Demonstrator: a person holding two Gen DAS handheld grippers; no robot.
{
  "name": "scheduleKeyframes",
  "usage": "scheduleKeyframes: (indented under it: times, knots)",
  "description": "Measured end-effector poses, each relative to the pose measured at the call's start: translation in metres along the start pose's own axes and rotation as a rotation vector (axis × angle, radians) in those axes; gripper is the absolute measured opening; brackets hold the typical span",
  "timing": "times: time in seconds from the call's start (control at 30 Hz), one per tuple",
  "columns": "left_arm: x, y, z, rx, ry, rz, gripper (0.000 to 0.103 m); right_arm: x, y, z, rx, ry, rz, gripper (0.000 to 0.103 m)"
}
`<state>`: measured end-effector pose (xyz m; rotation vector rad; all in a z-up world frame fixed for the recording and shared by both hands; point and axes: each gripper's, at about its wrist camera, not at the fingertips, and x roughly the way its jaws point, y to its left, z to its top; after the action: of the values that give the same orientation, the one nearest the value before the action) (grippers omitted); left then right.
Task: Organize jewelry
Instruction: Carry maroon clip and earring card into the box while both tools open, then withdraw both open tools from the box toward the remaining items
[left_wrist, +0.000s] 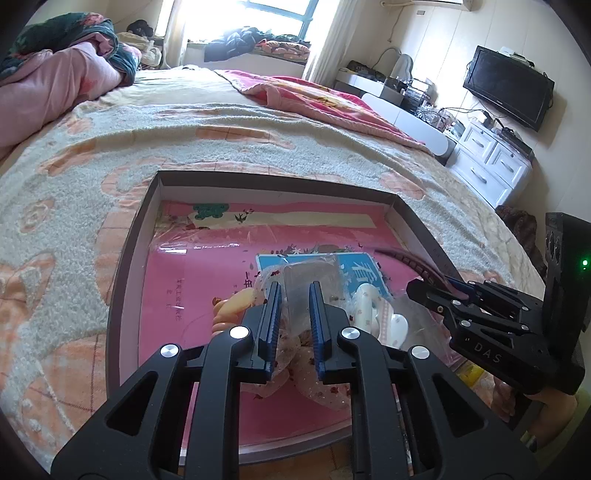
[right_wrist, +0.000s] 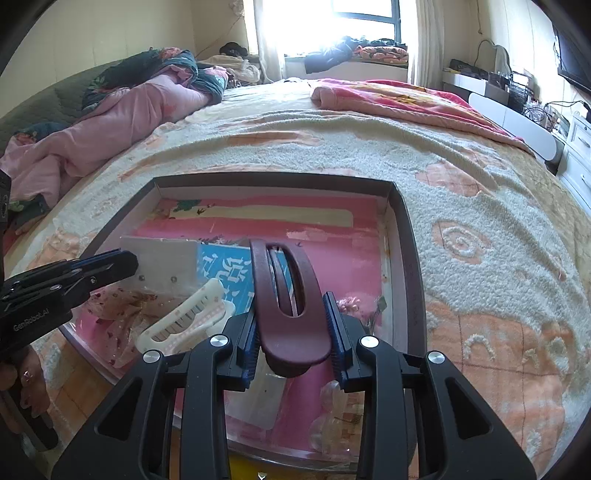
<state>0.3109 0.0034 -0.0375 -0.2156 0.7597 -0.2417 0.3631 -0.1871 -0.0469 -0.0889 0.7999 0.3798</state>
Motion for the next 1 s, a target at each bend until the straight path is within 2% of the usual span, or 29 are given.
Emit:
scheduleKeyframes:
  times: [0.1, 0.23, 0.4, 0.47, 0.6, 0.67, 1.0]
  knots:
    - [0.000, 0.000, -0.002, -0.002, 0.001, -0.002, 0.008, -0.004, -0.001, -0.003, 0.013, -0.014, 0.004, 0.032]
    - [-0.002, -0.001, -0.003, 0.001, -0.001, 0.000, 0.008, -0.014, -0.002, -0.009, 0.027, -0.038, 0.010, 0.041]
    - [-0.006, 0.000, -0.005, -0.006, -0.010, 0.004, 0.024, -0.032, -0.004, -0.016, 0.043, -0.069, 0.007, 0.051]
    - [-0.009, 0.001, -0.005, -0.013, -0.017, 0.008, 0.036, -0.038, -0.006, -0.020, 0.055, -0.074, 0.011, 0.053]
    - [-0.018, 0.003, -0.008, -0.022, -0.031, 0.008, 0.042, -0.050, -0.008, -0.027, 0.064, -0.087, 0.010, 0.055]
    - [-0.025, 0.003, -0.009, -0.023, -0.043, 0.007, 0.051, -0.057, -0.008, -0.030, 0.067, -0.093, 0.014, 0.058]
    - [-0.056, -0.005, -0.018, -0.013, -0.087, -0.008, 0.067, -0.089, -0.010, -0.047, 0.075, -0.125, 0.012, 0.064]
